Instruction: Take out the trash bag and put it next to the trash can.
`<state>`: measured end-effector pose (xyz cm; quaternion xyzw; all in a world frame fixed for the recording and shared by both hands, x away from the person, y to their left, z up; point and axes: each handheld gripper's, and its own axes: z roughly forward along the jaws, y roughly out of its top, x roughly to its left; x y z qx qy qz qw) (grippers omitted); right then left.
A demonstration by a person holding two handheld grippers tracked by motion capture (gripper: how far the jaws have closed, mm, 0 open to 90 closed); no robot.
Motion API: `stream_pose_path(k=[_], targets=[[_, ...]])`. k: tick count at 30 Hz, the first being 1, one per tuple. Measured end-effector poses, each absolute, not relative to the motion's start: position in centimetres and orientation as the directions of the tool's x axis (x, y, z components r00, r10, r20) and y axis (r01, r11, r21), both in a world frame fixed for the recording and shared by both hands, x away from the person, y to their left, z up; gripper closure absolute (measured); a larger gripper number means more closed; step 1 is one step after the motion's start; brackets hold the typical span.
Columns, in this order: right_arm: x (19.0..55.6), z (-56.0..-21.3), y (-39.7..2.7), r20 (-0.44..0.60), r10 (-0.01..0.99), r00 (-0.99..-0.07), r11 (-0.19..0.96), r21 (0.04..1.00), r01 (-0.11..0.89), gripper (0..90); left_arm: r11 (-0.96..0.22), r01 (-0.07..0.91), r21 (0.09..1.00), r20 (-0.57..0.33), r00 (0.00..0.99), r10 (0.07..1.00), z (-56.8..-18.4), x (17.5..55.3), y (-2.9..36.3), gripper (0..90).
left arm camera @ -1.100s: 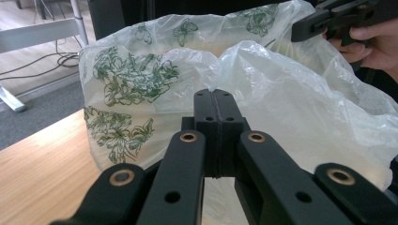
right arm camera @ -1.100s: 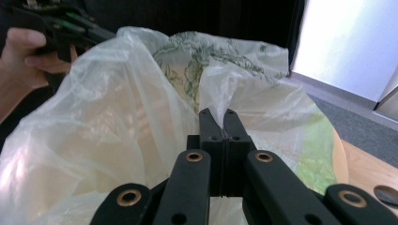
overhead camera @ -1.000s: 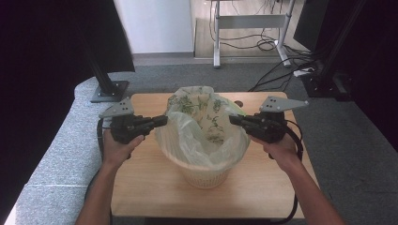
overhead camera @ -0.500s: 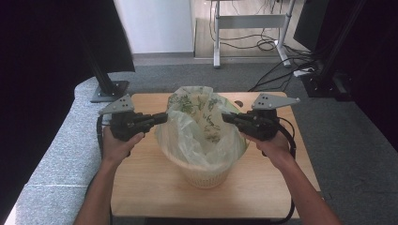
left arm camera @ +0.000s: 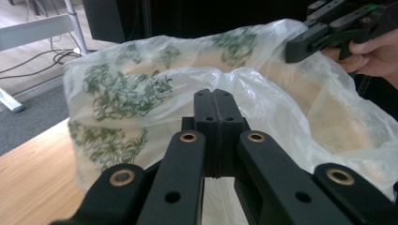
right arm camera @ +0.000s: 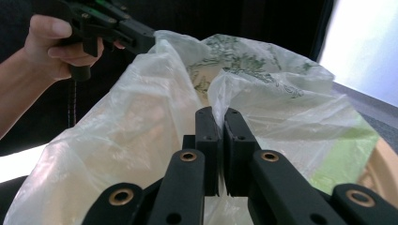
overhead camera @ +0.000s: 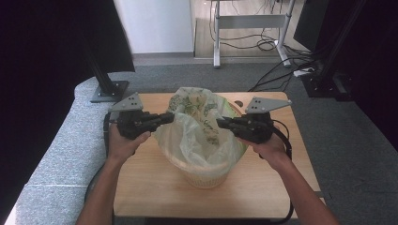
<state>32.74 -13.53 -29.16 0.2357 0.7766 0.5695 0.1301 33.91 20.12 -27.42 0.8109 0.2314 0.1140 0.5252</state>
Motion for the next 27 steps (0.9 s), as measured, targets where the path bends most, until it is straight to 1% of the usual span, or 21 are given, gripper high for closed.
stream_pose_path(k=[6,12,15,18,25,26,27], targets=[[32.9,-28.9,-12.5,0.068,0.496,-0.865,0.240,0.947,0.213,86.3,-0.359,0.252,0.899,-0.047,0.870,0.492,-26.9,34.1,19.3,90.0],[33.0,-28.9,-11.7,0.070,0.483,-0.873,0.246,0.946,0.212,86.2,-0.365,0.261,0.894,-0.054,0.870,0.489,-27.0,34.4,18.8,90.0],[33.1,-28.9,-11.1,0.072,0.458,-0.886,0.269,0.939,0.215,83.0,-0.365,0.263,0.893,-0.060,0.873,0.484,-27.3,34.5,18.6,90.0],[33.2,-29.2,-10.7,0.073,0.442,-0.894,0.289,0.932,0.219,82.2,-0.373,0.266,0.889,-0.061,0.875,0.481,-27.7,34.5,18.3,90.0],[33.2,-29.3,-11.2,0.091,0.444,-0.891,0.272,0.934,0.231,82.3,-0.366,0.260,0.894,-0.060,0.877,0.477,-27.8,34.4,18.4,90.0],[33.2,-29.3,-11.2,0.093,0.443,-0.892,0.269,0.935,0.231,80.8,-0.364,0.261,0.894,-0.062,0.877,0.476,-27.8,34.4,18.3,90.0],[33.2,-29.3,-11.2,0.098,0.441,-0.892,0.265,0.935,0.234,77.2,-0.365,0.261,0.894,-0.062,0.878,0.475,-27.9,34.4,18.2,90.0]])
